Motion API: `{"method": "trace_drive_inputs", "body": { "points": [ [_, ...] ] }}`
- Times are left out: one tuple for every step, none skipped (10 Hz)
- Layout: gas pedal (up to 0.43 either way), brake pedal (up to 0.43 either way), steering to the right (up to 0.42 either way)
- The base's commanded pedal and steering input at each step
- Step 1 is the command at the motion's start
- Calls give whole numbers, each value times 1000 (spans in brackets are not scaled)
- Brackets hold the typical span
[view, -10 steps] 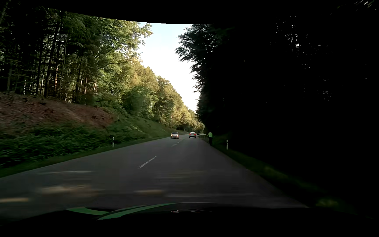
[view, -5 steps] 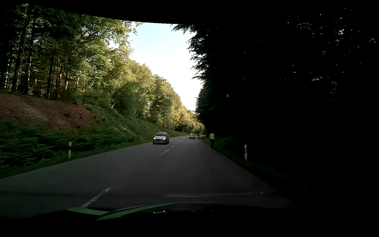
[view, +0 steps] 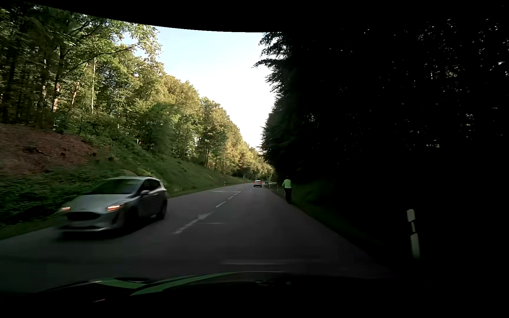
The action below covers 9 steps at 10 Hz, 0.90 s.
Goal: Follow the waypoints while adhering to traffic rules and regulations
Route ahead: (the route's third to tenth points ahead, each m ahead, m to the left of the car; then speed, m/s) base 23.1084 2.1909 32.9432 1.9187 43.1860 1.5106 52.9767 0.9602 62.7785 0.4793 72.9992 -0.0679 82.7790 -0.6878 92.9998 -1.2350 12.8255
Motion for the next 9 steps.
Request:
{"method": "trace_drive_inputs", "body": {
  "points": [
    [311, 0, -26],
    [311, 0, -36],
    [339, 0, -46],
    [370, 0, -53],
    [370, 0, -57],
    [378, 0, -57],
    [390, 0, -56],
    [390, 0, -53],
    [390, 0, -44]
  ]
}}
